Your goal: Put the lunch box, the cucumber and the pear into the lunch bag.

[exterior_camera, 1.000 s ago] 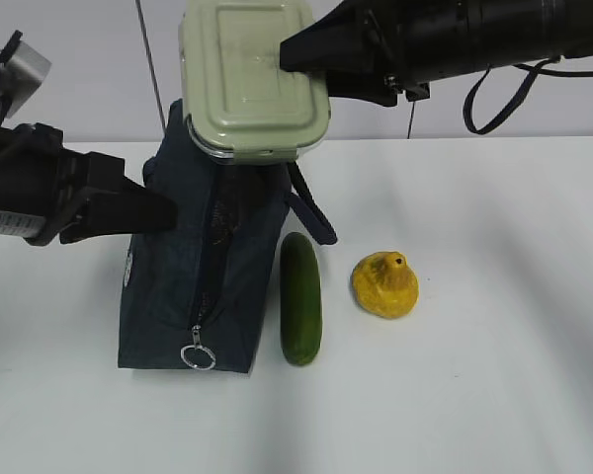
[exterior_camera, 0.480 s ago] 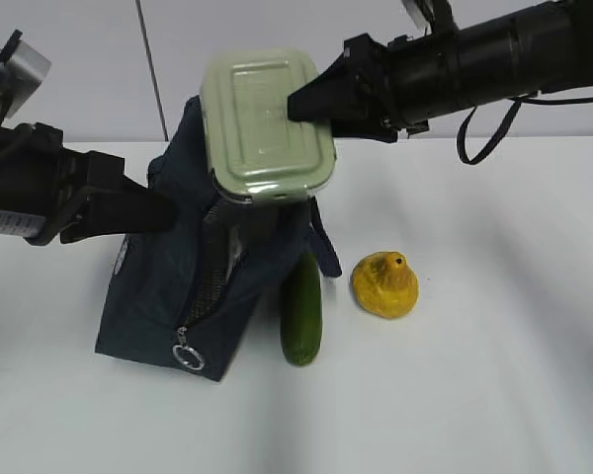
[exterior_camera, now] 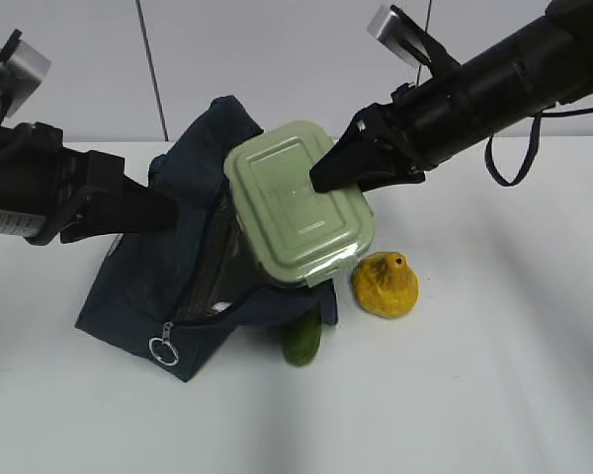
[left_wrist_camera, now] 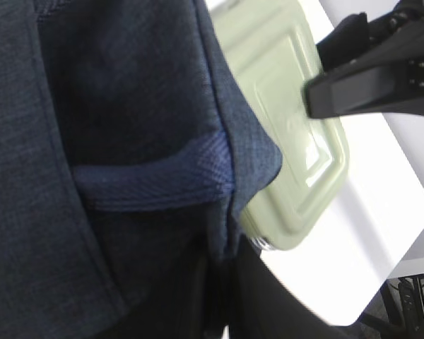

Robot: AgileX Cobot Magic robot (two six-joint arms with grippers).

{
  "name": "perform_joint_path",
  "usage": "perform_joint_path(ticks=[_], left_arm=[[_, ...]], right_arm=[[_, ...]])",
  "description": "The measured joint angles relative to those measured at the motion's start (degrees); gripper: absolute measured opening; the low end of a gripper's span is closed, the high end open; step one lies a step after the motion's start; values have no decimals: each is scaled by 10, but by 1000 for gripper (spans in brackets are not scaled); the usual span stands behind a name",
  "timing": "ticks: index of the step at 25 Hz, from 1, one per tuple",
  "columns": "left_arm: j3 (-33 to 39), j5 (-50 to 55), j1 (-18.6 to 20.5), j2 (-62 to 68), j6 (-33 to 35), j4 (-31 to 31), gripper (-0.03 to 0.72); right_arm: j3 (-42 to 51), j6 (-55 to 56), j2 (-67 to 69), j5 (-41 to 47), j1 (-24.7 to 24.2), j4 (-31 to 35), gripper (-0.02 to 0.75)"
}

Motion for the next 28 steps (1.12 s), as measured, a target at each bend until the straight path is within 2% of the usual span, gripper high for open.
perform_joint_path(ticks=[6,13,21,28], left_arm=[[0,0,0,0,0,-1,3],[0,0,0,0,0,-4,3],[0,0,0,0,0,-23,3],[0,0,0,0,1,-49,3]], right_arm=[[0,3,0,42,0,-22,391],[0,12,0,38,9,-31,391],[0,44,0,-50,54,-24,391],[0,60,13,-103,72,28,391]])
